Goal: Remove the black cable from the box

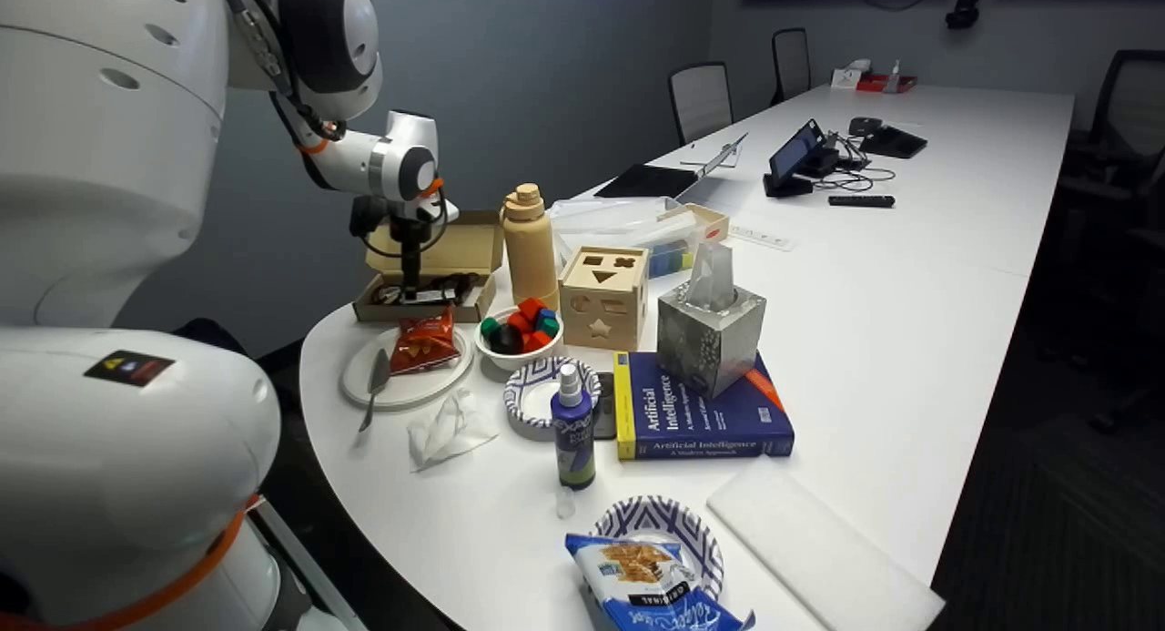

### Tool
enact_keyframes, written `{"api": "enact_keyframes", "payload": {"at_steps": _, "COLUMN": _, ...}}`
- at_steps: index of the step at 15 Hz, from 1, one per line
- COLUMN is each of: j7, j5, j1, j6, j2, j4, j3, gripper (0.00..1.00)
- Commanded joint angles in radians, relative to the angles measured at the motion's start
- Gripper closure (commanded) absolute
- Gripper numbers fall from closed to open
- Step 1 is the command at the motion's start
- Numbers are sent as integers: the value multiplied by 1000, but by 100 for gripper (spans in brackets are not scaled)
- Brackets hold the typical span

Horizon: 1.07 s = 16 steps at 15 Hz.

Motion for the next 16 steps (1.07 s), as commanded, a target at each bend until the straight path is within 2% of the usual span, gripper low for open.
{"api": "enact_keyframes", "payload": {"at_steps": 1, "j7": 40, "j5": -15, "j1": 26, "j6": -40, "j2": 32, "j4": 69, "j3": -25, "gripper": 0}}
{"api": "enact_keyframes", "payload": {"at_steps": 16, "j7": 56, "j5": -23, "j1": 44, "j6": -77, "j2": 95, "j4": 137, "j3": -53, "gripper": 0}}
